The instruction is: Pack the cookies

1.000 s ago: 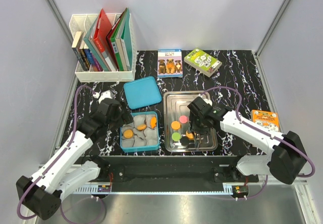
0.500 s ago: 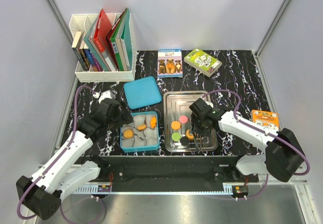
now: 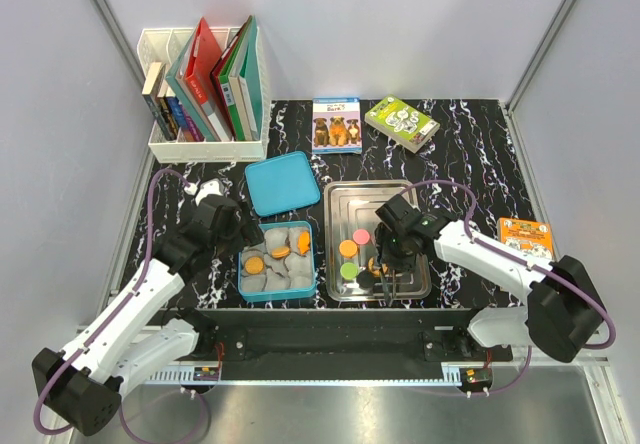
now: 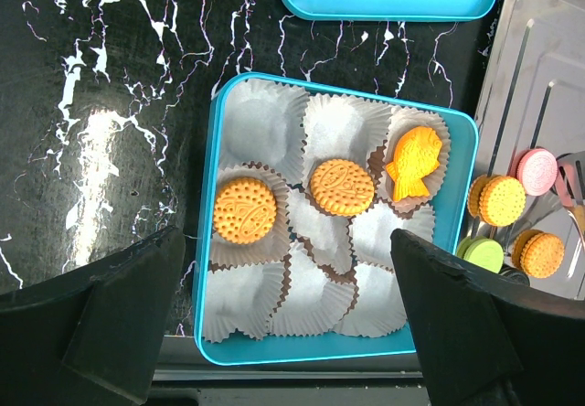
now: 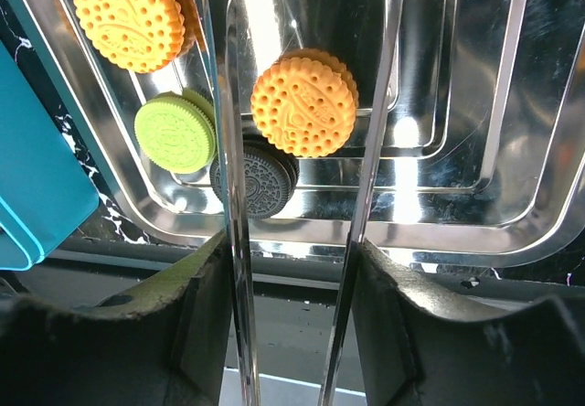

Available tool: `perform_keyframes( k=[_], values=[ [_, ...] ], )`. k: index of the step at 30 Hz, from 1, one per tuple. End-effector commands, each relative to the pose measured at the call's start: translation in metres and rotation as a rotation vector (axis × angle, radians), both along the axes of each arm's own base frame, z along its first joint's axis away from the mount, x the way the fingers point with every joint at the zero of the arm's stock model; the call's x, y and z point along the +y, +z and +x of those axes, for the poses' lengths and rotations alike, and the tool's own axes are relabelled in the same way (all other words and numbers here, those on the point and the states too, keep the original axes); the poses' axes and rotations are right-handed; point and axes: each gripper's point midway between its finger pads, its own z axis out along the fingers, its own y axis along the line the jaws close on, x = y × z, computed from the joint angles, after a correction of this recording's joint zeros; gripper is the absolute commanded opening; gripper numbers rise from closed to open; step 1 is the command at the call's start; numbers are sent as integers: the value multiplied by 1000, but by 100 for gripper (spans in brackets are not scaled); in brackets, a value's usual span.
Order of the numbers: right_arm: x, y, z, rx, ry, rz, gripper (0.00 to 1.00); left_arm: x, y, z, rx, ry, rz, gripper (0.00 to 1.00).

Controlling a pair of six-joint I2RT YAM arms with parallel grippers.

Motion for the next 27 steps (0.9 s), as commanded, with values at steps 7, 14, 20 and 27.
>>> perform_keyframes(
  k=[7, 14, 20, 27],
  values=[
    [16, 23, 9, -50, 18, 91, 41, -6, 10, 8, -46, -13, -28, 99],
    [15, 59, 20, -133, 19, 104, 35, -6, 11, 9, -46, -12, -29, 99],
    [22, 108, 31, -218, 31, 154, 32, -5, 11, 9, -49, -8, -28, 99],
    [54, 153, 32, -259, 115, 308, 21, -5, 14, 9, -57, -2, -28, 99]
  ],
)
